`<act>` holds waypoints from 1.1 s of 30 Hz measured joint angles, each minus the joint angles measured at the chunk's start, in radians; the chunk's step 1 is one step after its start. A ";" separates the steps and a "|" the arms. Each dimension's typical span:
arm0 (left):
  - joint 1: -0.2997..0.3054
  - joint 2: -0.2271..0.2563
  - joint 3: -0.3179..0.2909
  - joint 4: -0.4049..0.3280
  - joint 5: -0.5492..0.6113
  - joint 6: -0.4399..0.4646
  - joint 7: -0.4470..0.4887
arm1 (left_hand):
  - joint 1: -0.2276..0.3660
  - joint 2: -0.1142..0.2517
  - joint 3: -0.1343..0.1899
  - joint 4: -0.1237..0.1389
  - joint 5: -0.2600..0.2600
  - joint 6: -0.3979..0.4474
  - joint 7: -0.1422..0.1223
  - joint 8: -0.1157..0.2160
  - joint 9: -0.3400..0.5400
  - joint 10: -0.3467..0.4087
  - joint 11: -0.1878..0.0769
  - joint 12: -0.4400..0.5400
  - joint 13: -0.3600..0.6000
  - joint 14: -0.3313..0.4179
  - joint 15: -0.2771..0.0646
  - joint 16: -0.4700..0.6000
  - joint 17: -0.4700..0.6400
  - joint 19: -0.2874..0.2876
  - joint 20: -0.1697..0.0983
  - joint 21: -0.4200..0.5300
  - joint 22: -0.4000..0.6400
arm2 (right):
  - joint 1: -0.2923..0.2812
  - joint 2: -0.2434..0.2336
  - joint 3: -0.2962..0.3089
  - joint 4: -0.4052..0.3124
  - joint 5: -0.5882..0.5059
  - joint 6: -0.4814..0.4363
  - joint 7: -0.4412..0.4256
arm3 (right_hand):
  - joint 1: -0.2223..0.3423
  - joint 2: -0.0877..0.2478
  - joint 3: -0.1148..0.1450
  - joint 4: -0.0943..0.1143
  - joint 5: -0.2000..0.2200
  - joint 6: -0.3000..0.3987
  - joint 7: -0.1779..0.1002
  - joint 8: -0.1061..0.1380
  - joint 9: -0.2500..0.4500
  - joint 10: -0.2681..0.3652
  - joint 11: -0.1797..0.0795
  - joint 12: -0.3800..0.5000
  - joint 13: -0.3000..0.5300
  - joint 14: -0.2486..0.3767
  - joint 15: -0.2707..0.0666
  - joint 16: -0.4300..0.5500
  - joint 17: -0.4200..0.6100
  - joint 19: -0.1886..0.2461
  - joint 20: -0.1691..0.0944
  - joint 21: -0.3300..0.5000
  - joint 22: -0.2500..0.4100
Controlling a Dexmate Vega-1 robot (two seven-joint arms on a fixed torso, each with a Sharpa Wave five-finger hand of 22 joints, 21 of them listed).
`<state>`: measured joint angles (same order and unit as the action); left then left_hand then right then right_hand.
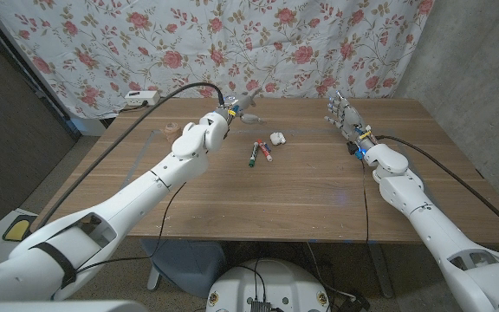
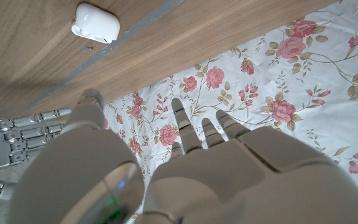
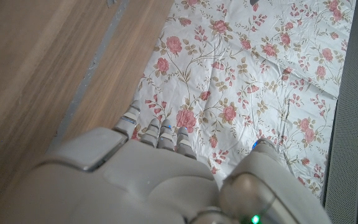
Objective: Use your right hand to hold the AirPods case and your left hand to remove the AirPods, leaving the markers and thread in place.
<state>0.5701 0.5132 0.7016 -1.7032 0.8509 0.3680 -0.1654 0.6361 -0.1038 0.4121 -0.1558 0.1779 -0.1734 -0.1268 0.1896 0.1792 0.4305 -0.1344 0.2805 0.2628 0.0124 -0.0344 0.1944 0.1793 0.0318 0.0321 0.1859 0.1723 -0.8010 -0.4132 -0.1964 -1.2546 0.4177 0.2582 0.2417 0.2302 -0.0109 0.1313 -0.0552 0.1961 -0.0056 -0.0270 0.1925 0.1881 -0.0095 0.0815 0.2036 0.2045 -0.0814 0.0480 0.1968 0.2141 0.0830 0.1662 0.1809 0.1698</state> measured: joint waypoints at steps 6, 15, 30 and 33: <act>-0.011 -0.008 0.005 0.007 0.022 -0.006 -0.032 | 0.009 0.001 0.000 0.000 0.000 0.000 0.000 0.000 0.000 -0.016 0.011 -0.008 0.001 -0.014 0.000 0.000 0.000 -0.006 -0.006 0.000 0.000 | -0.003 -0.002 0.000 -0.005 0.000 -0.003 0.000 | 0.000 0.000 -0.003 -0.003 0.000 0.000 0.000 0.000 0.000 0.000 0.000 0.000 0.000 0.000 0.000 0.000 -0.001 0.000 0.000 0.000 0.000; -0.022 -0.018 0.011 0.014 0.060 -0.013 -0.066 | 0.029 0.021 0.002 -0.002 0.000 0.000 0.000 0.000 0.000 -0.034 0.013 -0.015 0.005 -0.024 0.009 0.000 0.000 -0.013 -0.002 0.000 0.000 | -0.008 -0.003 0.000 -0.010 0.002 -0.004 0.000 | 0.000 0.000 -0.003 -0.003 0.000 0.000 0.000 0.000 0.000 0.000 0.000 0.000 0.000 0.000 0.000 0.000 0.000 0.000 0.000 0.000 0.000; -0.074 -0.065 0.040 0.063 0.103 -0.012 -0.149 | 0.097 0.061 0.037 -0.011 0.004 0.006 0.005 0.000 0.000 -0.059 0.031 -0.030 0.009 -0.050 0.015 -0.008 -0.003 -0.036 0.000 0.000 0.000 | -0.012 -0.004 0.002 -0.011 0.007 -0.007 0.000 | 0.000 0.000 -0.003 -0.003 0.000 0.000 0.000 0.000 0.000 0.000 0.000 0.000 0.000 0.000 0.000 0.000 0.000 0.000 0.000 0.004 0.000; -0.082 -0.073 0.045 0.075 0.107 -0.010 -0.150 | 0.102 0.056 0.037 -0.011 0.004 0.006 0.005 0.000 0.000 -0.063 0.027 -0.030 0.009 -0.050 0.015 -0.008 -0.003 -0.036 0.000 0.000 0.000 | -0.012 -0.002 0.002 -0.007 0.008 -0.007 0.001 | 0.004 0.004 -0.003 -0.003 0.000 0.000 0.000 0.000 0.000 0.000 0.000 0.000 0.000 0.000 0.000 0.000 0.000 0.000 0.000 0.004 0.000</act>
<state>0.4882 0.4404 0.7465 -1.6284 0.9576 0.3583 -0.3150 0.7377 -0.0474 0.4486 -0.1670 0.1818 -0.1679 -0.1214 0.1896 0.1792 0.3675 -0.1071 0.2505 0.2720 -0.0379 -0.0197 0.1865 0.1767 -0.0040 0.0321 0.1859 0.1723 -0.8129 -0.4155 -0.1943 -1.2613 0.4259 0.2516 0.2431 0.2341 -0.0070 0.1284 -0.0579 0.1961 -0.0056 -0.0267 0.1925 0.1881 -0.0095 0.0816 0.2035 0.2046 -0.0814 0.0480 0.1967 0.2138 0.0831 0.1662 0.1852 0.1698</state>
